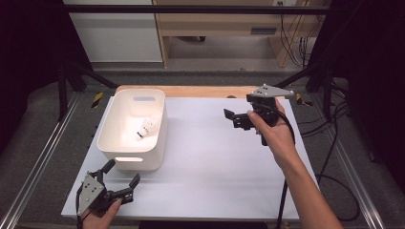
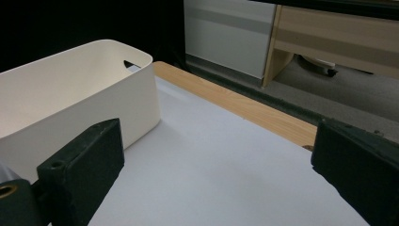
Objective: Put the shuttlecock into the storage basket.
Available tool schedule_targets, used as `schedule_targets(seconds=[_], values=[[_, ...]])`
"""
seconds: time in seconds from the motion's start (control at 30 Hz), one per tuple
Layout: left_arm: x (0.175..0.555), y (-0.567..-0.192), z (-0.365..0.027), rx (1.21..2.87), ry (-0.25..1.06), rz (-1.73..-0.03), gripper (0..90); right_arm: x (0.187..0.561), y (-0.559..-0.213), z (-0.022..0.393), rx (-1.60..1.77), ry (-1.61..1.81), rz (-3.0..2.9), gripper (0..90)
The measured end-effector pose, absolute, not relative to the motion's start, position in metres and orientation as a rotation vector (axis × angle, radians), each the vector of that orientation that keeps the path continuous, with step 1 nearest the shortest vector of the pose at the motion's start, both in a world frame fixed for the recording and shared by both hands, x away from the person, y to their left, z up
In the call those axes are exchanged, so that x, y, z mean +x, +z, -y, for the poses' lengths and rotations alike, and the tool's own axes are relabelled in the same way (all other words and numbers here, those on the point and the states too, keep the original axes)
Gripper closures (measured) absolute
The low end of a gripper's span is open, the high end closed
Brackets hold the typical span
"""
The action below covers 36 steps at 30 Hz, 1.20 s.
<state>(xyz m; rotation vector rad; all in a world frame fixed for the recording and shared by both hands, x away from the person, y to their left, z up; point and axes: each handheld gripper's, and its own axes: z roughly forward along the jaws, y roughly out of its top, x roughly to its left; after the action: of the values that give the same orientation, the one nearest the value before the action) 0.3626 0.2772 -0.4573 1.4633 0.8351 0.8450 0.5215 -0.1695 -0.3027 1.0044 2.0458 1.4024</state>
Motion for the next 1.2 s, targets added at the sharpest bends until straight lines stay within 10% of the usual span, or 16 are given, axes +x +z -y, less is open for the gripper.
schedule_targets(seconds=[1.2], values=[[0.362,-0.458,-0.279,1.458,0.848,-0.842,3.1,0.486,-0.305,0.249,1.051,1.431,-1.872,2.9]])
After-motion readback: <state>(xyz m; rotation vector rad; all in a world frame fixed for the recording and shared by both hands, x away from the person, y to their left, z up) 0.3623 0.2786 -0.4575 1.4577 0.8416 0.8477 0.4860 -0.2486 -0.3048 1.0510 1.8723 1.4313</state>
